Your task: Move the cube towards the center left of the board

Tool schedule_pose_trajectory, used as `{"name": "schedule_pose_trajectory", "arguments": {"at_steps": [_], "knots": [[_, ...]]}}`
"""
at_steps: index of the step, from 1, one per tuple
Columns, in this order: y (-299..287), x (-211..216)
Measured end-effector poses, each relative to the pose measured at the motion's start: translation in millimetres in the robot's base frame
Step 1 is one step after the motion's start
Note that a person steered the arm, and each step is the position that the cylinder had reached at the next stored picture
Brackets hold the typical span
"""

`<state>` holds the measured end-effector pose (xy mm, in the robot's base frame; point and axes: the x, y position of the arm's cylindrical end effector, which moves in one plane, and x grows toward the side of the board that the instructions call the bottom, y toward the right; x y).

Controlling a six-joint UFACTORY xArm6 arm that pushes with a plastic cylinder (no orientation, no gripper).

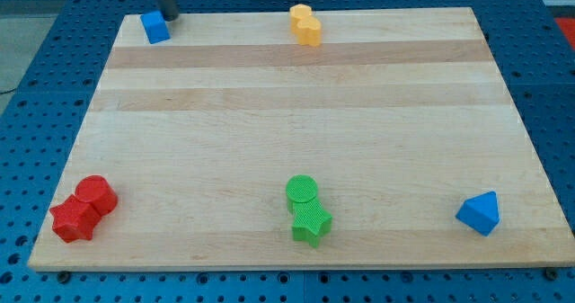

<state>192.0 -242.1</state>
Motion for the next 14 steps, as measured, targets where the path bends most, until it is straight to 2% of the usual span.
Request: {"name": "schedule_pose_trajectory", "arguments": {"at_steps": [1, 3, 4, 5, 8, 12, 14], "knots": [[-28, 0], [0, 2], [-2, 20], [-8, 35], [-42, 39], [-37, 82], [0, 82]]}}
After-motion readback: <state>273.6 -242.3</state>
